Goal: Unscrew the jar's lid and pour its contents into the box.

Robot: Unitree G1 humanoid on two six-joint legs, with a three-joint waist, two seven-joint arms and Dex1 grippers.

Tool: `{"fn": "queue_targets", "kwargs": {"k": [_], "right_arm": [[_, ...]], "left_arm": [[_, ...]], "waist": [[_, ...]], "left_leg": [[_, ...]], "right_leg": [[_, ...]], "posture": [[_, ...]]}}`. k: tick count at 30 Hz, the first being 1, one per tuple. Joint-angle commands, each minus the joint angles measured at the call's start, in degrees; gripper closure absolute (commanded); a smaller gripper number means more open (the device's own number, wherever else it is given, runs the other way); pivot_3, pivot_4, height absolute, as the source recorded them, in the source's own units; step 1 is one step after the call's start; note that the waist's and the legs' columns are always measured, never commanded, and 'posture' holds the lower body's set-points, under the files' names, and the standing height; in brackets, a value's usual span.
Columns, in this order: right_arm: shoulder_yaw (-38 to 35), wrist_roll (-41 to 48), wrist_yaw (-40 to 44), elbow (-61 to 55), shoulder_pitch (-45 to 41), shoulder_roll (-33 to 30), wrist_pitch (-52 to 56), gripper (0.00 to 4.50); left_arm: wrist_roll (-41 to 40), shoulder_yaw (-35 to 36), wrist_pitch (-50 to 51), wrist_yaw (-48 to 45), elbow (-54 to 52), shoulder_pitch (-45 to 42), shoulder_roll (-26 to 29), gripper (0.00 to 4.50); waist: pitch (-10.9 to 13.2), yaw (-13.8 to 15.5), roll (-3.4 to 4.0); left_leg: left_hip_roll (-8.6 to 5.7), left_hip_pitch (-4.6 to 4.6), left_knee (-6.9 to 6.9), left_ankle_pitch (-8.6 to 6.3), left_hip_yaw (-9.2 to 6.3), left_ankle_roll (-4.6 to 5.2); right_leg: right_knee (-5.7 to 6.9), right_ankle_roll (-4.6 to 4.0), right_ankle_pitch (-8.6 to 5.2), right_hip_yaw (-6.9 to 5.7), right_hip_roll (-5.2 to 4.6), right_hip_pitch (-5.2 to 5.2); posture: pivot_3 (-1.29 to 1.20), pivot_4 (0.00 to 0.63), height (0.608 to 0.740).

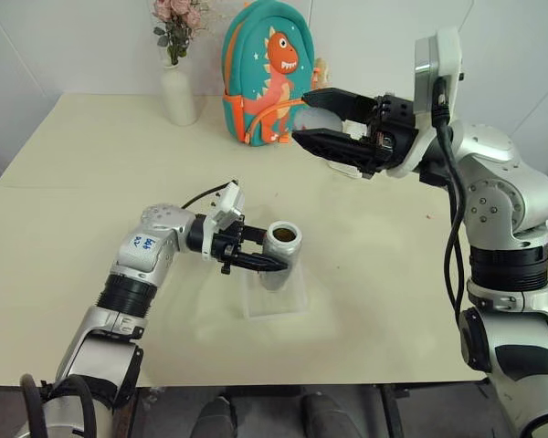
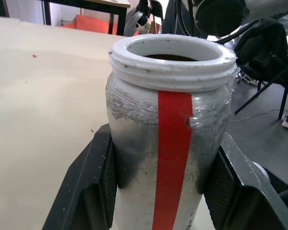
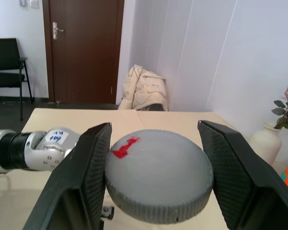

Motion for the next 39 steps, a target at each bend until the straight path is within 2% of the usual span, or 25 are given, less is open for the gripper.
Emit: {"fn": "queue_targets", "kwargs": {"k": [1,8,14,20,25,29,36,39], "right_arm": [[-0.9,0.01,0.22,-1.05,-1.42,0.27,-0.75,1.94],[-3.62,-2.44,-1.8,0.44,-1.41,-2.57,-1.81,1.94],[-7.26,-4.68,-5.51,-1.31,3.58,-6.96,-1.13,1.94],[-13.26,-6.19,-13.27,-11.84,22.72,-10.76,3.11,1.94],[-14.82,-7.9,-20.07,-19.08,37.0,-8.49,3.93,1.94],[-14.3,-11.1,-25.65,-20.76,47.21,-2.55,-0.17,1.94],[-12.32,-14.78,-27.95,-17.63,55.11,4.12,-6.28,1.94],[-11.34,-16.0,-28.69,-15.9,56.03,6.21,-8.83,1.94]], "left_arm": [[-0.06,1.71,-1.26,0.21,-0.03,-1.16,-0.39,2.51],[-2.52,6.13,0.35,2.78,-1.19,-6.6,-0.37,2.51],[-3.79,9.45,2.81,4.9,-5.04,-8.33,1.47,2.51],[-2.22,13.17,2.32,7.63,-4.03,-6.83,7.01,2.51],[0.21,14.88,-2.72,10.15,1.72,-6.72,9.08,2.51],[0.7,15.31,-5.61,10.82,4.25,-5.98,9.14,2.51],[1.45,14.5,-8.18,10.8,6.08,-5.64,8.63,2.51],[1.9,14.15,-8.72,10.71,6.21,-5.51,8.44,2.51]], "waist": [[0.0,0.05,0.0],[0.0,0.28,-0.01],[0.01,0.33,-0.01],[0.01,0.32,-0.01],[0.01,0.26,0.0],[-0.02,0.4,-0.06],[-0.02,0.32,-0.05],[-0.02,0.34,-0.06]], "left_leg": [[0.0,0.0,-0.01,0.0,0.0,0.0],[-0.01,-0.04,0.03,0.0,-0.01,0.0],[-0.02,-0.04,-0.04,0.0,0.0,0.0],[-0.02,-0.05,-0.06,0.0,0.01,0.0],[-0.05,-0.03,0.03,0.0,0.05,0.0],[-0.07,0.01,0.06,0.02,0.0,0.01],[-0.09,0.02,0.06,0.03,0.02,0.01],[-0.07,0.03,0.04,0.03,-0.02,0.0]], "right_leg": [[0.01,0.0,0.0,0.0,0.0,-0.02],[0.01,0.0,0.0,-0.01,-0.02,-0.03],[-0.07,0.01,-0.01,0.0,-0.03,-0.02],[-0.07,0.02,-0.05,0.03,-0.02,-0.03],[0.01,0.04,-0.06,0.09,-0.02,-0.02],[0.0,0.09,-0.04,0.08,0.01,0.09],[0.02,0.1,-0.03,0.11,0.0,0.09],[0.03,0.1,-0.03,0.1,0.05,0.1]], "posture": [[0.0,0.15,0.74],[0.0,0.15,0.74],[0.0,0.15,0.74],[0.0,0.15,0.74],[0.0,0.15,0.74],[0.0,0.15,0.74],[0.0,0.15,0.74],[0.0,0.15,0.74]]}}
